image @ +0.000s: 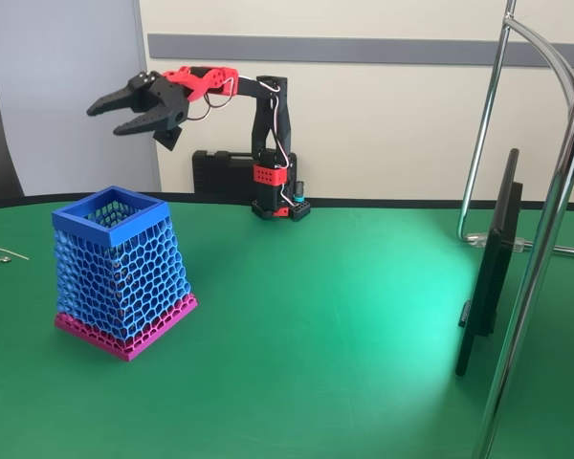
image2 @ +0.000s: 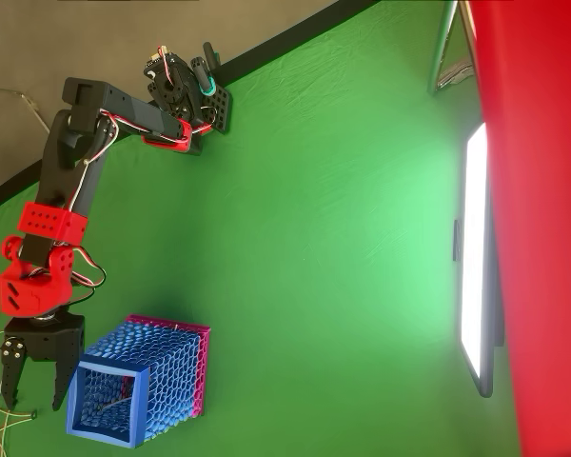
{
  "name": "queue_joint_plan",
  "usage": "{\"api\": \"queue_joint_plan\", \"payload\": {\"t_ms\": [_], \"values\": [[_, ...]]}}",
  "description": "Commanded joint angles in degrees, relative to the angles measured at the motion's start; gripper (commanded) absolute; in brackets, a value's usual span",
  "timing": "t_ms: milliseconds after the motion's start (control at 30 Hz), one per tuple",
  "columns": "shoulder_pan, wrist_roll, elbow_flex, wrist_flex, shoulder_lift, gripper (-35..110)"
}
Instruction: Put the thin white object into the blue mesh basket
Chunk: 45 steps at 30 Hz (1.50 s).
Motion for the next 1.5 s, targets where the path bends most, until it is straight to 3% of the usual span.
{"api": "queue_joint_plan", "payload": {"t_ms": [0, 400, 767, 1167, 1367, 1467], "values": [[-2.5, -3.2, 3.3, -0.4, 8.1, 25], [-18.3, -29.7, 37.4, -6.9, 40.7, 14], [-31.5, -51.9, 71.0, -6.5, 69.6, 15], [-32.8, -63.8, 97.0, -7.9, 86.0, 16], [-33.6, -63.8, 97.7, 2.2, 90.6, 13], [-34.0, -63.9, 97.7, 9.7, 94.3, 1]]}}
